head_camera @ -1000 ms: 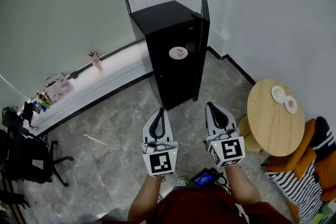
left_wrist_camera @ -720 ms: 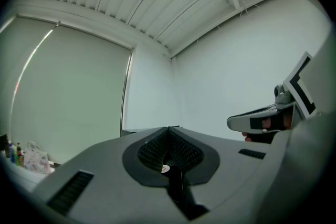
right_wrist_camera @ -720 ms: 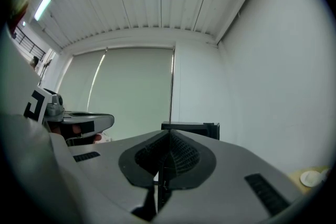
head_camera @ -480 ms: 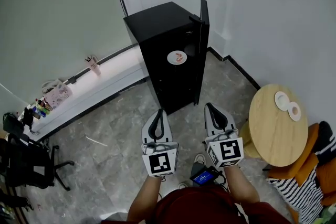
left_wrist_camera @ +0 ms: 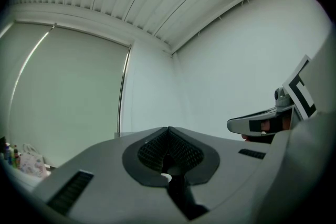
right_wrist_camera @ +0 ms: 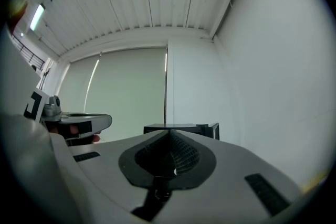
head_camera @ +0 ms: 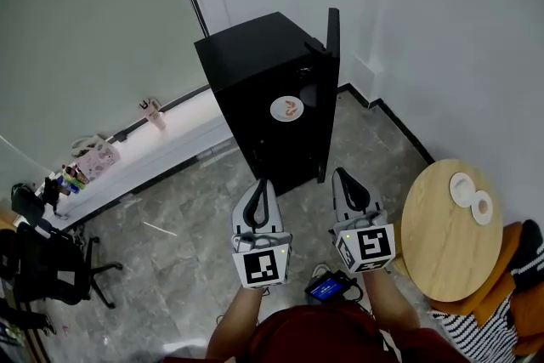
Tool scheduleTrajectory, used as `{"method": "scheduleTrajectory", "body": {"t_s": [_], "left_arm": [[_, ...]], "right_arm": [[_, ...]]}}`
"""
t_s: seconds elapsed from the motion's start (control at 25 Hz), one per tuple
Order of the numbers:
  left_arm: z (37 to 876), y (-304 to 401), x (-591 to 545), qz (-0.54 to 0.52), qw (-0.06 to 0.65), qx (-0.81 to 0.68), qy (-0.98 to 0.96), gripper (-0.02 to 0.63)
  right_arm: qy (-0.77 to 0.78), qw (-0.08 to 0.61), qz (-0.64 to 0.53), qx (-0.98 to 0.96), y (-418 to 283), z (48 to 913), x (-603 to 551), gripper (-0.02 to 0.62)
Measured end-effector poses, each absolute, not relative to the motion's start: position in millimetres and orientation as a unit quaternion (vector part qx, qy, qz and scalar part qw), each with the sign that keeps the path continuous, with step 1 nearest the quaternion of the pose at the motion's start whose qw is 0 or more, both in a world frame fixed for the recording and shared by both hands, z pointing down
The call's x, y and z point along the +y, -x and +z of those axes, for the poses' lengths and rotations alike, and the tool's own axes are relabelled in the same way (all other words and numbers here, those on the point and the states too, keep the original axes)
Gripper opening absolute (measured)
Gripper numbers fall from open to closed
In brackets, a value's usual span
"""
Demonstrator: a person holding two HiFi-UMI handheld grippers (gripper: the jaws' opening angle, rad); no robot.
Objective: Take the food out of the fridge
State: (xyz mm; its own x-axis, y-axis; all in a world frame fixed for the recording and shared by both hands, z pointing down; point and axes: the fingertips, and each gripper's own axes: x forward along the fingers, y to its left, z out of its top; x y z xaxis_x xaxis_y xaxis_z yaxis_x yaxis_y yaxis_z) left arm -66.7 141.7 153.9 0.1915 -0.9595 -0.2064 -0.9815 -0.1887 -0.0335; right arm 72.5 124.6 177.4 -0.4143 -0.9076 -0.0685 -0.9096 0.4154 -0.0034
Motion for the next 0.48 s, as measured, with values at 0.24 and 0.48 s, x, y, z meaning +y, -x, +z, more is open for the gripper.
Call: {"method": "scheduleTrajectory", "body": {"t_s": [0.24, 0.48], "left_arm": [[164, 38, 108, 0.028, 0.084, 0.636, 0.767, 0.014], [164, 12, 82, 0.019, 0.082, 0.640, 0.764, 0.012]], "right_arm": [[0.533, 0.030, 0.017, 0.845, -100, 179, 91, 0.023], [0.534, 0.036, 0.009, 0.845, -130, 180, 65, 0.023]]}}
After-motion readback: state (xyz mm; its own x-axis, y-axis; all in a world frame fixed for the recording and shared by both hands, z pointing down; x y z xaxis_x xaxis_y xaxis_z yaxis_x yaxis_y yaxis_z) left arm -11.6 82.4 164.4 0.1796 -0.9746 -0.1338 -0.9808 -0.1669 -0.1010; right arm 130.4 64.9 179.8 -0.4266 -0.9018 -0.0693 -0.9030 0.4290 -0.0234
